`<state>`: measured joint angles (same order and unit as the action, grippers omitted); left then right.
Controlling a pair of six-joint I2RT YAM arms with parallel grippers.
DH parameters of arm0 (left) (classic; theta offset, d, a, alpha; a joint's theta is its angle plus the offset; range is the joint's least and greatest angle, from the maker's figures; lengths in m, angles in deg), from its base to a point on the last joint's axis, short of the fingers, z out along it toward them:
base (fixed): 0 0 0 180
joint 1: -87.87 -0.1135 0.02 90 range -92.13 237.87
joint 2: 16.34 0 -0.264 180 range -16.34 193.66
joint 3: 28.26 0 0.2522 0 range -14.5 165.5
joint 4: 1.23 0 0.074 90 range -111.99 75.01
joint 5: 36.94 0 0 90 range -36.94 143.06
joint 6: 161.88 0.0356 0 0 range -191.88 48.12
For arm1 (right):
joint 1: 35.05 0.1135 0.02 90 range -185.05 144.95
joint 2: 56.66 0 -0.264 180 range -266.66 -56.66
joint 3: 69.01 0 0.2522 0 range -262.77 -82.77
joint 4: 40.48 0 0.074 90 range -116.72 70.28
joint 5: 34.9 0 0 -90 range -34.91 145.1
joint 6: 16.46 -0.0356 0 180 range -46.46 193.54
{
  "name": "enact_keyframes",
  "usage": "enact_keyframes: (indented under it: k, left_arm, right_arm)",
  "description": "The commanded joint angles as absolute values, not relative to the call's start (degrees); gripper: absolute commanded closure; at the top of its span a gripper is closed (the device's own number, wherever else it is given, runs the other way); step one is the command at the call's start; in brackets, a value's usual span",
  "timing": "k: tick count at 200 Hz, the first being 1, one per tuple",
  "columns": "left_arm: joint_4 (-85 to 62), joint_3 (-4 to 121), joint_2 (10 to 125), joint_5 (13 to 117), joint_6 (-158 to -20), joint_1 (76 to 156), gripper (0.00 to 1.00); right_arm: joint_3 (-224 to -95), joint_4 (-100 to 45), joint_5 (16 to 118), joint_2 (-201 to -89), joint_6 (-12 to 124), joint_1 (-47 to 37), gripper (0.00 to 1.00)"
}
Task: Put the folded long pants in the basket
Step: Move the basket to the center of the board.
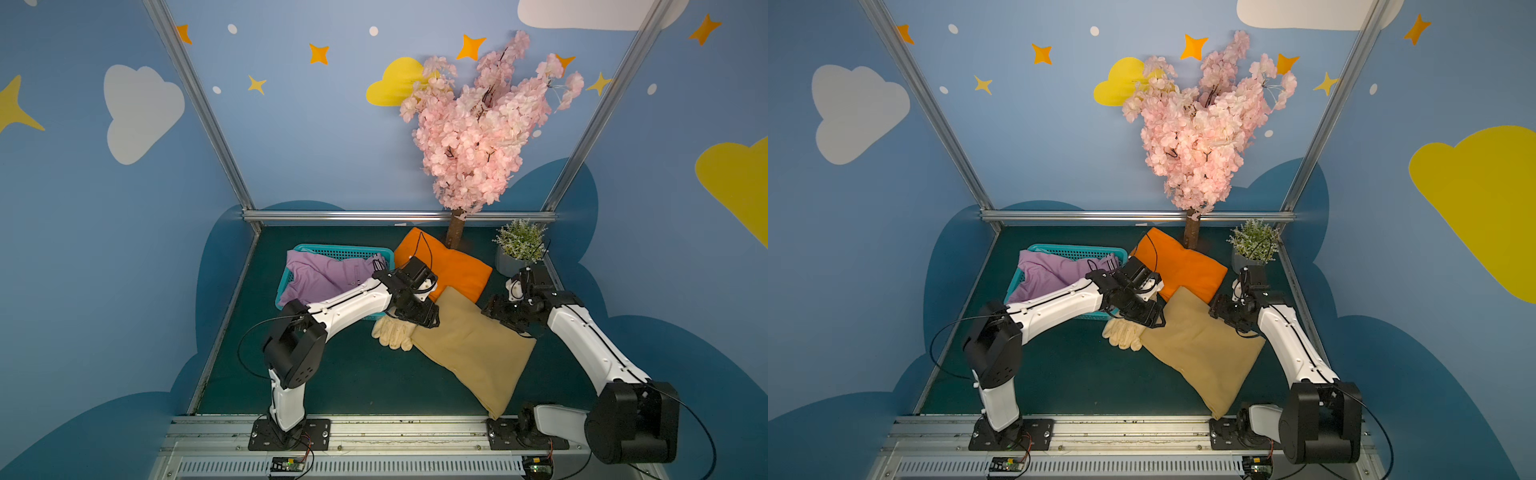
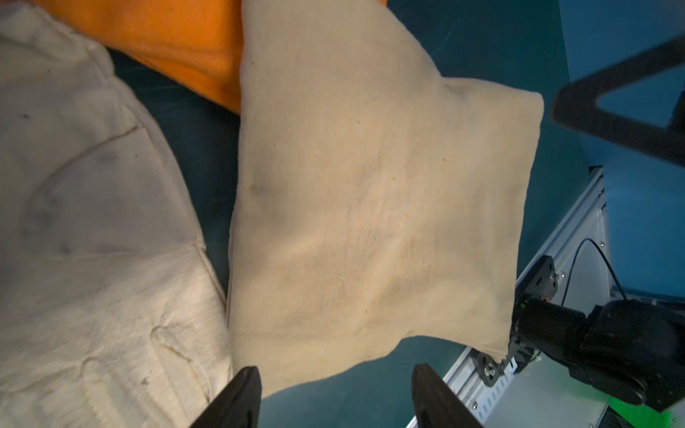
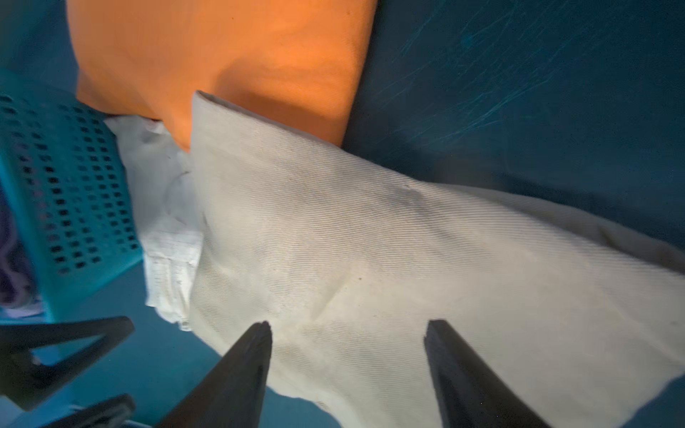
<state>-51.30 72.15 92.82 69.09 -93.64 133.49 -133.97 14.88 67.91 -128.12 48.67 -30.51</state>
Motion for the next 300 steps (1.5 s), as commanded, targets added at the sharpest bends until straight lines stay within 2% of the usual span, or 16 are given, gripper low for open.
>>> enact_keyframes:
  k: [1,53,113,154,195,225,300]
  left_arm:
    - [-51.64,76.12,97.26,63.75,-92.05,133.97,0.31]
    - [-55.33,88.62,109.57,58.51,-88.04,133.96,0.31]
    - [-56.30,95.14,117.43,63.43,-86.61,131.80,0.32]
    - [-54.52,90.06,117.03,65.94,-87.42,131.50,0.46]
    - [-51.72,85.89,114.40,67.28,-89.69,129.93,0.78]
    - [-51.12,83.49,112.92,67.32,-90.66,127.35,0.97]
    - [-48.55,73.35,106.54,68.84,-89.87,120.54,0.97]
  right_arm:
    - [-131.25,13.73,65.05,-125.17,48.50,-31.33,0.19]
    - [-129.18,12.96,66.36,-123.42,46.95,-31.97,0.19]
    - [-128.27,13.18,67.15,-122.82,47.35,-32.19,0.20]
    - [-128.03,12.87,67.57,-122.89,47.34,-32.41,0.21]
    - [-128.38,12.56,69.89,-124.42,47.31,-32.83,0.21]
    - [-128.21,12.31,70.30,-124.49,47.35,-33.01,0.22]
    - [-128.03,11.52,71.43,-126.01,47.63,-33.20,0.22]
